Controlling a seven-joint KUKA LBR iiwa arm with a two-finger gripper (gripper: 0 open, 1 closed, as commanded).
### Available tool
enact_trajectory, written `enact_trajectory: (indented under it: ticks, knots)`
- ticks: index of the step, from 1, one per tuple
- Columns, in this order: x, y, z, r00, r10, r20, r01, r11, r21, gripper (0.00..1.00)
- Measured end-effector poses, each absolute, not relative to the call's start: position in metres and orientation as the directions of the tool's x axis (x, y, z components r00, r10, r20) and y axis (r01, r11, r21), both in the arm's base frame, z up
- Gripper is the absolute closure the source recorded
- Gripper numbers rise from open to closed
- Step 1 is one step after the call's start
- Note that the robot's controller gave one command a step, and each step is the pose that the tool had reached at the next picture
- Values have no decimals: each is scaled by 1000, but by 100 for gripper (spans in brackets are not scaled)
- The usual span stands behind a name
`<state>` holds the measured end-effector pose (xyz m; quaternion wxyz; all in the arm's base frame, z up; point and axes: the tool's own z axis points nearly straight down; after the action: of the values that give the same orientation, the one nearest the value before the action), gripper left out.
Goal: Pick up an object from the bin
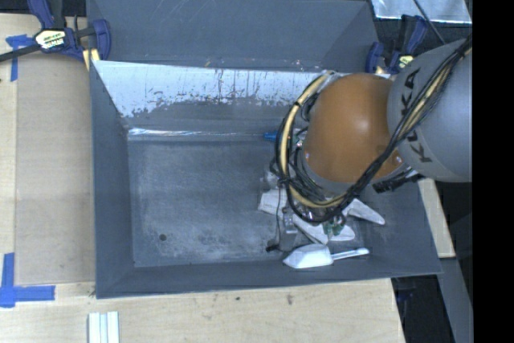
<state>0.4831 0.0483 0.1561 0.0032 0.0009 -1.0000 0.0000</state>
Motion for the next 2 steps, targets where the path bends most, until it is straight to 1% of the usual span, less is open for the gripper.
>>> enact_trajectory:
  ticks: [1, 2]
  knots:
    - [485, 48, 161, -1000, 0, -2, 0, 1000, 1, 0]
    - [497, 10, 119, -985, -170, -10, -170, 985, 0, 0]
